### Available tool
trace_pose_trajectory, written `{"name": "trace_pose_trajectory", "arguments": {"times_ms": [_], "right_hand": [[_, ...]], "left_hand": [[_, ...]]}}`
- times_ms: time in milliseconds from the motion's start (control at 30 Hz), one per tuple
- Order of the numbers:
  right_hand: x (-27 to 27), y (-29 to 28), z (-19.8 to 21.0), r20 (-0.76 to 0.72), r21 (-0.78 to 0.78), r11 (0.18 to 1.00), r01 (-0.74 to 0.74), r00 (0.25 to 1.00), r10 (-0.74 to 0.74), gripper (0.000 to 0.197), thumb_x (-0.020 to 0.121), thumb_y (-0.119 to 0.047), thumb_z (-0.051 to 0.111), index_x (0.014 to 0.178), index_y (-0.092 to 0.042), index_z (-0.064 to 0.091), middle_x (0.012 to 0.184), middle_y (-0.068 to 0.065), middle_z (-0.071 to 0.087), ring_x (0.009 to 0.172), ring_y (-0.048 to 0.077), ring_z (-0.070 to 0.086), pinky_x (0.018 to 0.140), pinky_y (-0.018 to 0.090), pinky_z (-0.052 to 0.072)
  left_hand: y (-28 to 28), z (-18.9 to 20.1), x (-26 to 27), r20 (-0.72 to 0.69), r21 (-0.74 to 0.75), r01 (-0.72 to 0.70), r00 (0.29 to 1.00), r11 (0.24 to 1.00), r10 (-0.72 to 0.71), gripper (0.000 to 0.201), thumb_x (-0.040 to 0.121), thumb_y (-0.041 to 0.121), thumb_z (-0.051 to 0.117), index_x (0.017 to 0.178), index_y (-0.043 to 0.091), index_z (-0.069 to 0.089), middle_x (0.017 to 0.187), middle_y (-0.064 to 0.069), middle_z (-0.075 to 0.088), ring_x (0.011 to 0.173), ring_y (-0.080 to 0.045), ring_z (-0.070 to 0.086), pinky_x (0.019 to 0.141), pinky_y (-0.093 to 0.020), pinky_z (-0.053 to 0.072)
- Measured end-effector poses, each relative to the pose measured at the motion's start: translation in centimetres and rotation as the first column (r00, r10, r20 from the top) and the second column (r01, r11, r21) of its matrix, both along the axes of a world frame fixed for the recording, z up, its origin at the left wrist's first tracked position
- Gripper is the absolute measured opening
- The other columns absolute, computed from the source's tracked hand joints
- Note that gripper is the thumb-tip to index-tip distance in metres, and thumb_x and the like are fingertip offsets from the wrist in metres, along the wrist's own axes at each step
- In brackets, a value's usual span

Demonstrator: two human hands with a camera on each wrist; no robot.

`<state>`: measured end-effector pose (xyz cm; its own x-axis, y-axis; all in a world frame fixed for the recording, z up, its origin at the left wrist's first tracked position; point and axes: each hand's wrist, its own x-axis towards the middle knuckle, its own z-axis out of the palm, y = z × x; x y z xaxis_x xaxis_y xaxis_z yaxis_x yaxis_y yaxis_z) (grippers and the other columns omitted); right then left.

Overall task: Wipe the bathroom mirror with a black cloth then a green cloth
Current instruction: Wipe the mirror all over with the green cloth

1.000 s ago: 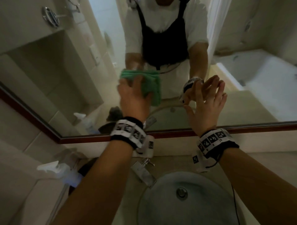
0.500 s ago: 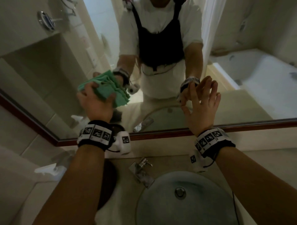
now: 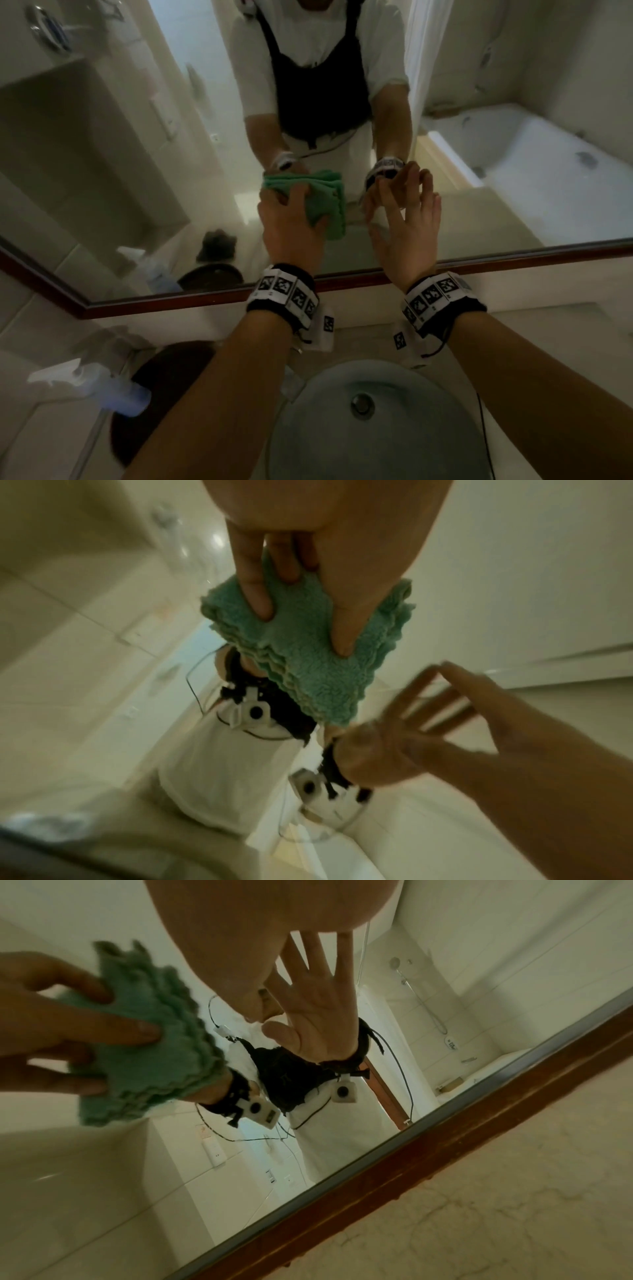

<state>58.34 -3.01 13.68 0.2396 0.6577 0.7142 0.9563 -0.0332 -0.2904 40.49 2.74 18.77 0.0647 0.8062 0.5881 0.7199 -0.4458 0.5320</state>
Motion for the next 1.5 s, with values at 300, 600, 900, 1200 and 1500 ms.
{"name": "trace_pose_trajectory", "arguments": {"times_ms": [300, 600, 900, 1200, 1500], "right_hand": [[0.5, -3.1, 0.1, -0.092, 0.171, 0.956, -0.238, 0.962, 0.256, 0.039, 0.090, -0.013, 0.060, 0.129, -0.007, 0.056, 0.119, 0.021, 0.055, 0.104, 0.035, 0.057, 0.078, 0.047, 0.055], [-1.9, -0.3, -1.5, -0.253, -0.014, 0.987, -0.158, 0.956, 0.149, 0.051, 0.090, -0.021, 0.062, 0.139, -0.017, 0.049, 0.132, 0.019, 0.046, 0.116, 0.038, 0.051, 0.083, 0.049, 0.055], [-4.9, 0.5, -2.9, -0.351, -0.066, 0.996, 0.064, 0.932, -0.083, 0.046, 0.092, -0.036, 0.064, 0.131, -0.019, 0.047, 0.134, 0.021, 0.042, 0.117, 0.040, 0.049, 0.083, 0.049, 0.052], [-18.3, 4.7, -3.4, -0.204, -0.183, 0.978, -0.102, 0.977, 0.064, 0.045, 0.089, -0.036, 0.066, 0.130, -0.025, 0.049, 0.121, 0.013, 0.046, 0.103, 0.033, 0.054, 0.067, 0.038, 0.053], [-22.2, 5.7, -5.8, -0.189, -0.237, 0.956, -0.170, 0.974, 0.126, 0.047, 0.090, -0.034, 0.064, 0.135, -0.026, 0.051, 0.113, 0.008, 0.046, 0.099, 0.027, 0.051, 0.066, 0.038, 0.054]], "left_hand": [[-1.9, -2.7, 5.1, -0.162, 0.005, 0.275, 0.949, 0.961, -0.271, 0.051, 0.086, 0.008, 0.064, 0.135, 0.012, 0.053, 0.132, -0.021, 0.042, 0.117, -0.037, 0.047, 0.098, -0.046, 0.049], [-0.7, -1.3, -2.2, -0.053, -0.004, 0.358, 0.932, 0.934, -0.357, 0.038, 0.089, 0.007, 0.050, 0.126, 0.010, 0.059, 0.123, -0.013, 0.058, 0.110, -0.029, 0.057, 0.095, -0.047, 0.050], [4.4, -1.4, -18.0, 0.070, 0.003, -0.207, 0.976, 0.978, 0.206, 0.044, 0.085, 0.018, 0.071, 0.126, 0.022, 0.053, 0.130, -0.008, 0.041, 0.115, -0.027, 0.050, 0.101, -0.037, 0.048], [6.6, -1.1, -24.2, -0.012, 0.062, -0.275, 0.961, 0.959, 0.277, 0.084, 0.085, 0.031, 0.075, 0.153, 0.033, 0.026, 0.164, -0.011, 0.006, 0.147, -0.029, 0.018, 0.113, -0.021, 0.015], [8.0, -1.6, -28.6, -0.175, 0.146, -0.164, 0.966, 0.976, 0.188, 0.087, 0.081, 0.020, 0.072, 0.151, 0.044, 0.026, 0.159, -0.008, 0.023, 0.134, -0.031, 0.035, 0.105, -0.047, 0.043]]}}
